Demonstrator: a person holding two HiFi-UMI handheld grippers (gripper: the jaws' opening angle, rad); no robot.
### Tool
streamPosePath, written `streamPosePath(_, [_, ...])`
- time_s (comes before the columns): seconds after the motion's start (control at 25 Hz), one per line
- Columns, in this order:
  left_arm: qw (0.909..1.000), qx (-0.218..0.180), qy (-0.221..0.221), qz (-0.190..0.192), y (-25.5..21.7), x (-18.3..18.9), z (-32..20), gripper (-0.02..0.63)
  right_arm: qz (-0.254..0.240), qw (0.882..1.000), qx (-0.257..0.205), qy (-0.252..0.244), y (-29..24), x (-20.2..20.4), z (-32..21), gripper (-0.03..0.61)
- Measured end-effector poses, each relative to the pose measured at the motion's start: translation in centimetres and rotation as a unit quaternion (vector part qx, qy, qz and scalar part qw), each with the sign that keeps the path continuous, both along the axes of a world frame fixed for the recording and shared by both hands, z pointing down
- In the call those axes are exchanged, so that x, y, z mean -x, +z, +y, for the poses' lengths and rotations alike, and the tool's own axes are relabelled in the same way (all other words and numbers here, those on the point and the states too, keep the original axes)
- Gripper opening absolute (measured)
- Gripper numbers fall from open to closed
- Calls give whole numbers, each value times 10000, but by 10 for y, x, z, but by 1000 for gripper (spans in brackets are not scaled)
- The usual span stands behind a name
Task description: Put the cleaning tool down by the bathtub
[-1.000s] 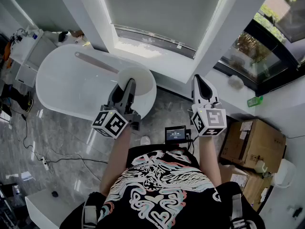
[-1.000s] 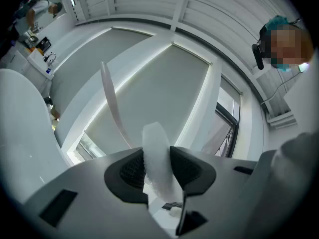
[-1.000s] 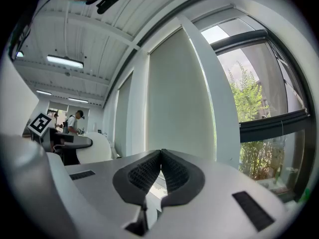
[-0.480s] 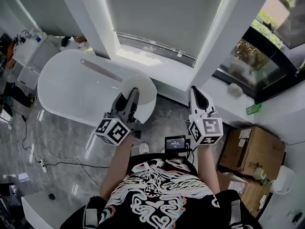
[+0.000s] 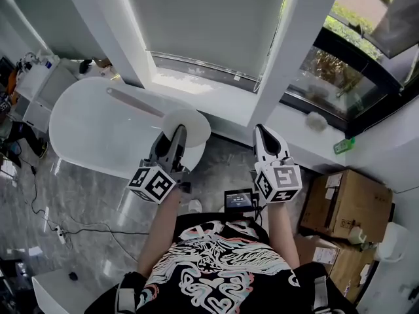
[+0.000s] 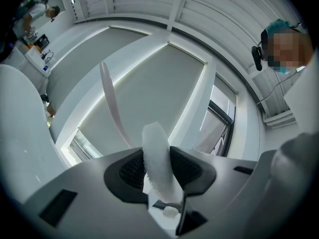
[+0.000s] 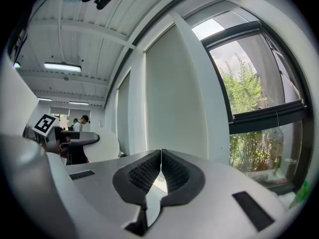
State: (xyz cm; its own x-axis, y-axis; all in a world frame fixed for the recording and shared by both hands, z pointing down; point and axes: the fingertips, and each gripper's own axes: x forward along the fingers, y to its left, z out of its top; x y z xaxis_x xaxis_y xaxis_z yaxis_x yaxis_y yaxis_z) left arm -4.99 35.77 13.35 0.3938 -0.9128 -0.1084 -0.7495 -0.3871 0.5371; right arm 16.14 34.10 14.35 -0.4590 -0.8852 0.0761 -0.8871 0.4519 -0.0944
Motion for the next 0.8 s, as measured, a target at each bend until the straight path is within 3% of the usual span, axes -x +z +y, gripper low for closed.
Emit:
streamPosePath(0.4, [9999, 49, -120, 83, 11, -29, 9, 143, 6, 10000, -4, -56, 5, -31, 6, 28])
streamPosePath(0.8, [9998, 90, -93, 129, 15, -41, -23, 143, -68, 9999, 34, -90, 9, -33, -21, 28])
